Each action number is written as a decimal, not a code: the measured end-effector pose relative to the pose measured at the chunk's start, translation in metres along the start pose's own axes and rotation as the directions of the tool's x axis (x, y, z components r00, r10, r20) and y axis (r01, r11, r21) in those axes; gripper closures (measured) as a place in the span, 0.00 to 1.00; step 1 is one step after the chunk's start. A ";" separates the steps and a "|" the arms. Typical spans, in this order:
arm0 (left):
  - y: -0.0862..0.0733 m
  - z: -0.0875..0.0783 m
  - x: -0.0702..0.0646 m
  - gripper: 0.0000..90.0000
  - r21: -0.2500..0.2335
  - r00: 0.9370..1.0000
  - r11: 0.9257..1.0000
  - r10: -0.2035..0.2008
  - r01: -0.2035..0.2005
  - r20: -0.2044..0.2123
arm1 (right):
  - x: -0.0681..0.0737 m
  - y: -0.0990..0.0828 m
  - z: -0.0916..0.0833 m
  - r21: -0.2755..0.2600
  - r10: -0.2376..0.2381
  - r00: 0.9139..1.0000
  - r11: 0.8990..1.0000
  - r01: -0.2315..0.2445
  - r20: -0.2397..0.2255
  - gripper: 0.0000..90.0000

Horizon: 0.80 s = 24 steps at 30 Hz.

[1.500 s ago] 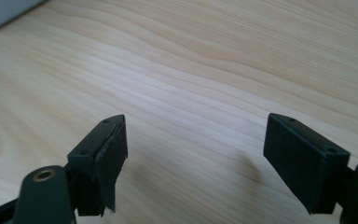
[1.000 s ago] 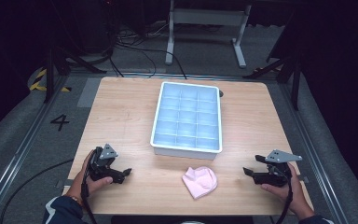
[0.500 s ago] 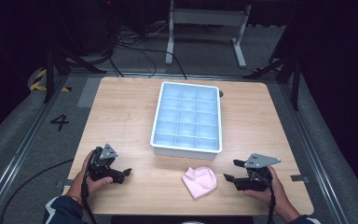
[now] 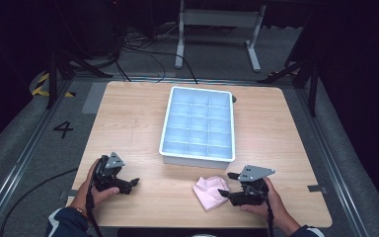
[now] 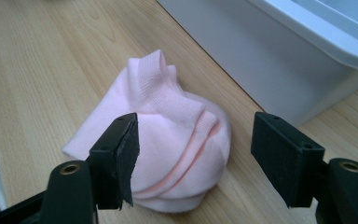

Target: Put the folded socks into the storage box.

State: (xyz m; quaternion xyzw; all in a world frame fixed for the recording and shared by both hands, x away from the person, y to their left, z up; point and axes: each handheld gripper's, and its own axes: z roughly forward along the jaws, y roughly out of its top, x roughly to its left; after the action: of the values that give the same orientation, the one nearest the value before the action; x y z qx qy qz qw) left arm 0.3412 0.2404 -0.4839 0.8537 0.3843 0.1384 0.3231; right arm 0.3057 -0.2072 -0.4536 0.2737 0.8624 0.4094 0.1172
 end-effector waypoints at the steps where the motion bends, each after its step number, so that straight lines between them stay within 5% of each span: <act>1: 0.000 0.000 0.000 0.00 0.000 1.000 1.000 0.000 0.000 0.000 | 0.001 0.001 0.002 0.005 -0.005 1.000 1.000 0.005 0.005 0.36; 24: 0.000 0.000 0.000 0.00 0.001 1.000 1.000 -0.003 0.003 0.003 | 0.008 0.003 0.032 0.084 -0.051 0.999 0.995 0.051 -0.005 0.30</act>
State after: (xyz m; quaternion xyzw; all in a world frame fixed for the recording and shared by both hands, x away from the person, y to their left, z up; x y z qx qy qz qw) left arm 0.3412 0.2402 -0.4840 0.8534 0.3851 0.1363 0.3238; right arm 0.3137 -0.1808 -0.4711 0.2559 0.8858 0.3699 0.1147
